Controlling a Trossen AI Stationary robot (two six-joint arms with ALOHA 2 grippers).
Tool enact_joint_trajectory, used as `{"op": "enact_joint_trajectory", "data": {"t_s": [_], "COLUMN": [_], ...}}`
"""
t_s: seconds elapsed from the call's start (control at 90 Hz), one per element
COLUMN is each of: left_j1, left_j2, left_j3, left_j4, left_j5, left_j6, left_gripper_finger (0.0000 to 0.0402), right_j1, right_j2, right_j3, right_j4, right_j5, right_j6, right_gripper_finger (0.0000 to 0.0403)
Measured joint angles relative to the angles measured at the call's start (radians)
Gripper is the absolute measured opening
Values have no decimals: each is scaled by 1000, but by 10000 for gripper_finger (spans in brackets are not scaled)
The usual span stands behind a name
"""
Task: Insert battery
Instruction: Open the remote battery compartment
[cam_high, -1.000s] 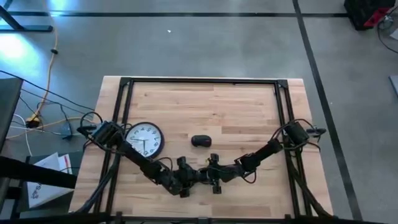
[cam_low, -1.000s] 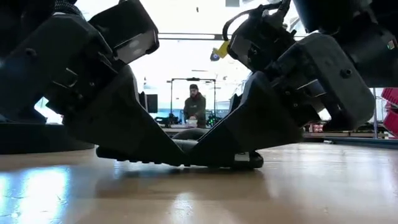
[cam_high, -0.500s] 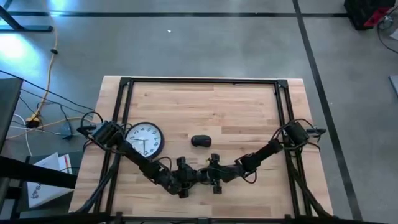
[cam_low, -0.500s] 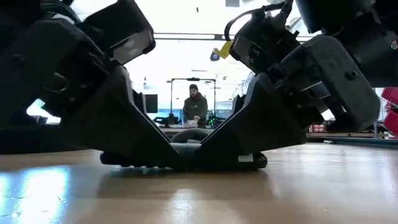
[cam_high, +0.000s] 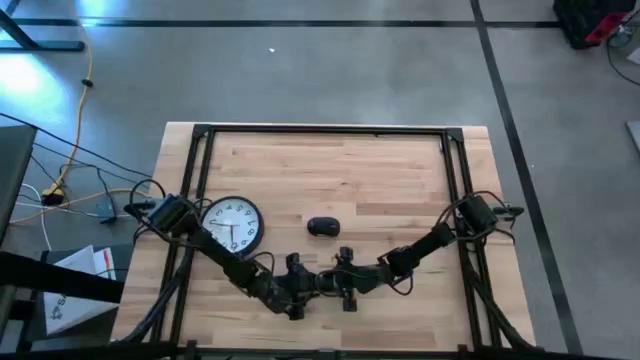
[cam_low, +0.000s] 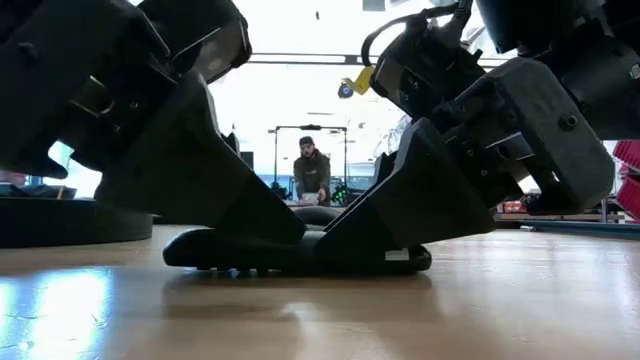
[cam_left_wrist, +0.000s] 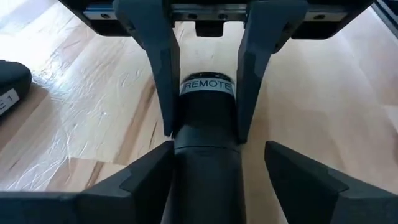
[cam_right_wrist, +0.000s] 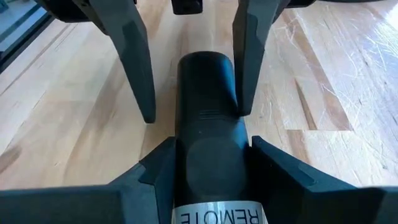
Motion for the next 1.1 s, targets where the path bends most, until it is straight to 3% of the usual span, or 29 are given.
{"op": "enact_joint_trajectory", "data": {"t_s": [0.4, 0.767, 1.1], "left_j1": [14, 16, 20], "left_j2": [4, 4, 2], "left_j3": [1, 1, 4], "left_j4": [-10, -13, -51], "left_j5": [-21, 7, 21], "left_j6": [-19, -8, -31], "left_gripper_finger": [226, 156, 149], "right_j1": [0, 0, 0], "right_j2": [0, 0, 1], "right_j3": [0, 0, 0], "right_j4": [0, 0, 0], "right_j5": [-2, -2, -3], "right_j6": [0, -1, 4], "right_gripper_finger": [149, 149, 149]}}
